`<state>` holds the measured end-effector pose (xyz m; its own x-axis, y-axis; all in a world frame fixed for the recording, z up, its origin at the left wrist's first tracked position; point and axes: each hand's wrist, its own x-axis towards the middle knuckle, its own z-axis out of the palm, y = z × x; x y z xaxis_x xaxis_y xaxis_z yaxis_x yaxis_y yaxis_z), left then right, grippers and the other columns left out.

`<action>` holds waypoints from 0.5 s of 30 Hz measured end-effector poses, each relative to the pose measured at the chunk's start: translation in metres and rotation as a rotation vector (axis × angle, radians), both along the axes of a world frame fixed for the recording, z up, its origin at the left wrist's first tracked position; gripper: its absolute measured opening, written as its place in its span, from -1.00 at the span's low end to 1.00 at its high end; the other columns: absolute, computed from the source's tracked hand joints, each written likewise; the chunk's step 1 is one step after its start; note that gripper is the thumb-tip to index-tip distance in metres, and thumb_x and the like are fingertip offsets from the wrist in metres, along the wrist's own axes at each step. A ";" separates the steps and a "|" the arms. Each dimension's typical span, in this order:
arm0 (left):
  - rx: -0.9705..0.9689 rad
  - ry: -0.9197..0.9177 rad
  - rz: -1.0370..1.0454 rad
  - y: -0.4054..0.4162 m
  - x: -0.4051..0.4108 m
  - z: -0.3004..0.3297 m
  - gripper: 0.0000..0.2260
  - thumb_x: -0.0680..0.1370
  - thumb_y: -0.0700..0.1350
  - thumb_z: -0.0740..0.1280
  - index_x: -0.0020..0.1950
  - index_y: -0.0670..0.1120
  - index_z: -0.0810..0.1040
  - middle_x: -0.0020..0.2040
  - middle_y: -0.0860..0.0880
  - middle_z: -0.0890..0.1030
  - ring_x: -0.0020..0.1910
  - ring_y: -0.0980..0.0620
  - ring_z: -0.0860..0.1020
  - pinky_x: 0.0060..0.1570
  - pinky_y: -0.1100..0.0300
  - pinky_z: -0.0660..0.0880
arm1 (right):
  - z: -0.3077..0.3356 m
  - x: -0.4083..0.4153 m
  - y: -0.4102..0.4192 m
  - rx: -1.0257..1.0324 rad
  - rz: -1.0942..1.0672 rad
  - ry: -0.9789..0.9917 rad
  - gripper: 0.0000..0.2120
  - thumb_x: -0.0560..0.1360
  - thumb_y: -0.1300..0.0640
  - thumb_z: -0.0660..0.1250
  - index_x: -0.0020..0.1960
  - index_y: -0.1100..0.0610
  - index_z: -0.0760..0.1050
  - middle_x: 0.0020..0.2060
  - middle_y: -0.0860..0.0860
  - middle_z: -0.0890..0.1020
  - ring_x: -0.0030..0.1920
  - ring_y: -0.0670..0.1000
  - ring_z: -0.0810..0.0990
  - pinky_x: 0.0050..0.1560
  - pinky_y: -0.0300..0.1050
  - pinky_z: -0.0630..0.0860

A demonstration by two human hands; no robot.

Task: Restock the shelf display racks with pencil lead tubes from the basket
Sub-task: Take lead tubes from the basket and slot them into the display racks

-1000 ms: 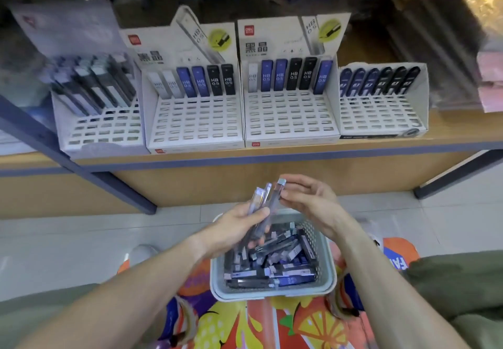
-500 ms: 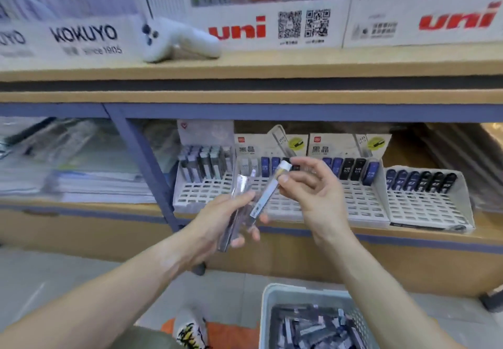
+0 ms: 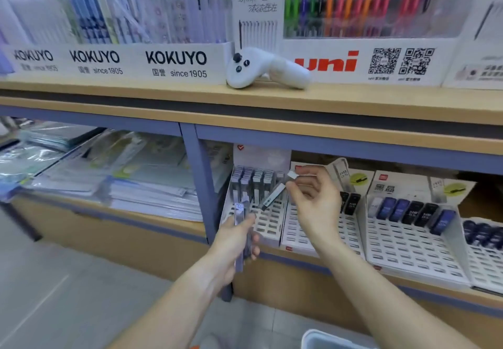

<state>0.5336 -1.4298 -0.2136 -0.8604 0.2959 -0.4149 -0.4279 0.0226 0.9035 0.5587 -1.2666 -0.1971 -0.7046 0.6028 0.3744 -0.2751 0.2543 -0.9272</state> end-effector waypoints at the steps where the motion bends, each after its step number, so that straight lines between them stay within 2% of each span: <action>1: -0.002 -0.018 0.009 -0.002 -0.002 -0.001 -0.79 0.67 0.00 0.33 0.24 -0.07 0.52 -0.42 -0.02 0.51 -0.54 0.02 0.43 -0.55 0.24 0.36 | -0.002 -0.007 -0.001 0.039 -0.002 -0.002 -0.76 0.50 0.27 0.48 0.02 -0.01 0.53 -0.16 -0.09 0.67 -0.11 -0.12 0.68 0.02 -0.07 0.65; 5: 0.063 -0.113 0.029 -0.006 -0.014 -0.006 -0.77 0.67 -0.07 0.22 0.23 -0.12 0.58 -0.44 -0.02 0.43 -0.56 0.01 0.34 -0.53 0.25 0.27 | -0.013 -0.035 -0.003 0.163 -0.018 -0.044 -0.73 0.51 0.26 0.47 0.01 -0.07 0.50 -0.15 -0.18 0.65 -0.11 -0.18 0.65 0.01 -0.08 0.64; 8: 0.122 -0.148 0.052 -0.008 -0.020 -0.011 -0.70 0.65 -0.12 0.15 0.22 -0.22 0.59 -0.41 -0.05 0.43 -0.54 -0.01 0.35 -0.52 0.24 0.30 | -0.021 -0.047 -0.004 0.244 -0.002 -0.075 -0.73 0.52 0.26 0.46 0.02 -0.08 0.49 -0.14 -0.21 0.64 -0.10 -0.20 0.64 0.01 -0.10 0.64; 13: 0.136 -0.124 0.028 -0.009 -0.024 -0.010 -0.78 0.68 -0.17 0.22 0.24 -0.18 0.58 -0.35 -0.07 0.52 -0.48 -0.04 0.46 -0.47 0.19 0.44 | -0.027 -0.055 -0.004 0.331 0.016 -0.118 -0.71 0.52 0.24 0.46 0.03 -0.12 0.50 -0.15 -0.21 0.65 -0.11 -0.21 0.64 0.00 -0.14 0.64; 15: 0.127 -0.101 0.021 -0.011 -0.025 -0.010 -0.81 0.68 -0.16 0.25 0.25 -0.12 0.58 -0.32 -0.07 0.55 -0.46 -0.04 0.49 -0.53 0.22 0.39 | -0.024 -0.057 -0.005 0.361 0.039 -0.124 -0.71 0.52 0.26 0.46 0.03 -0.12 0.51 -0.16 -0.20 0.65 -0.11 -0.22 0.63 -0.01 -0.18 0.63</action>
